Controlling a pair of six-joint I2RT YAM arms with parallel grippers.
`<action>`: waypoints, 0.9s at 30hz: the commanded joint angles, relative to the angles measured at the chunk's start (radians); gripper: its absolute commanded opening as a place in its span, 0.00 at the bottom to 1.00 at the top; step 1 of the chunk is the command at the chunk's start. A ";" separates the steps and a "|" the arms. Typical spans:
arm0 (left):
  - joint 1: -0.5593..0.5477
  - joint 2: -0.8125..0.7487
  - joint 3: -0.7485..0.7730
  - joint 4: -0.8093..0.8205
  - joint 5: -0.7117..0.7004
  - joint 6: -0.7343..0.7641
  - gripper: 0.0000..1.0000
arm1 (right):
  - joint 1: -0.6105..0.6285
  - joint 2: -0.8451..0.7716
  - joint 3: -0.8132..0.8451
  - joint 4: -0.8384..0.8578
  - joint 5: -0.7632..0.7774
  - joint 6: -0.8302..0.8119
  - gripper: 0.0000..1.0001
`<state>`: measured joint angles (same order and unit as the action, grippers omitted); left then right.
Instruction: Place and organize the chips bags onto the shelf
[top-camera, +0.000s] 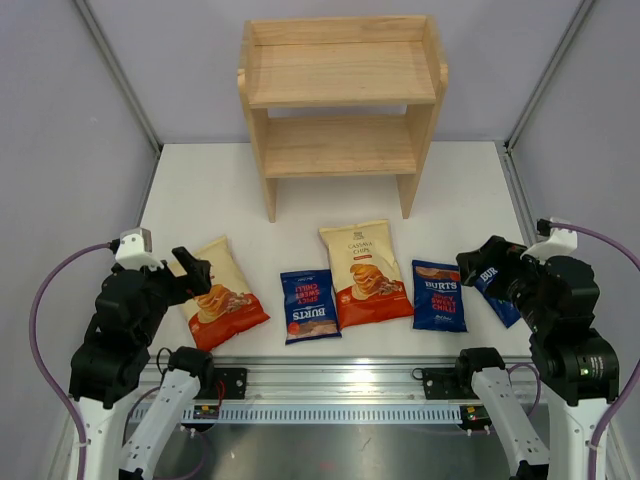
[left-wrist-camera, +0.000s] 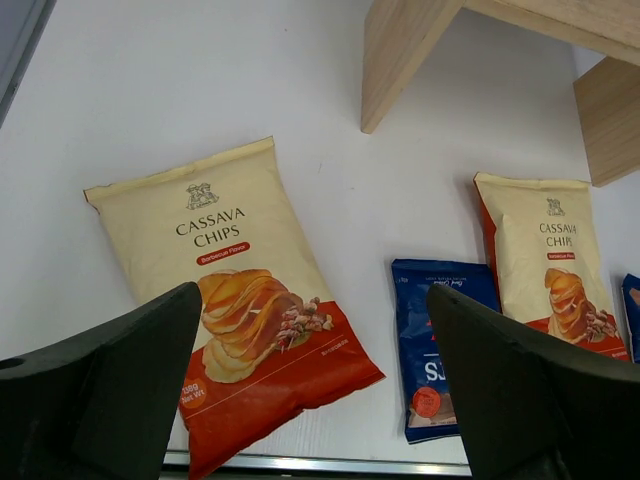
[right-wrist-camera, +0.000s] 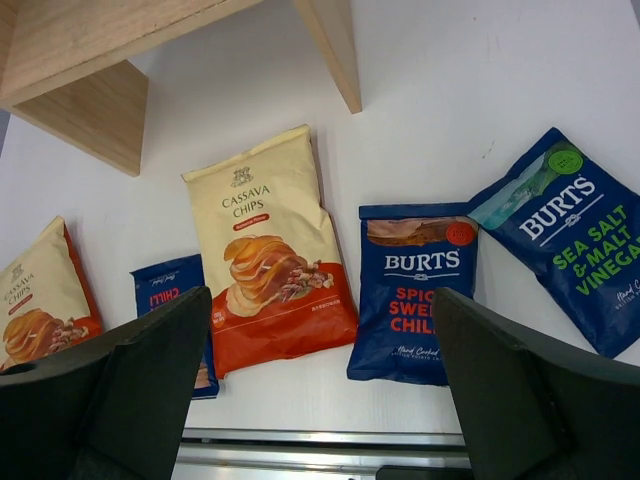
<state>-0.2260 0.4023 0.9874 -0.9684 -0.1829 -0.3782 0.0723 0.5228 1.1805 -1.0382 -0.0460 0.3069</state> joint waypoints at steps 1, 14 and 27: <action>-0.004 0.016 -0.006 0.065 0.039 -0.024 0.99 | 0.006 0.003 -0.013 0.049 -0.018 0.018 0.99; -0.004 0.135 -0.153 0.337 0.400 -0.162 0.99 | 0.006 -0.136 -0.186 0.234 -0.202 0.150 0.99; -0.136 0.599 -0.224 0.758 0.487 -0.248 0.99 | 0.006 -0.170 -0.260 0.291 -0.305 0.230 1.00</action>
<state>-0.3195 0.9020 0.7437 -0.4137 0.2459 -0.5972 0.0723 0.3679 0.9329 -0.8169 -0.3038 0.5014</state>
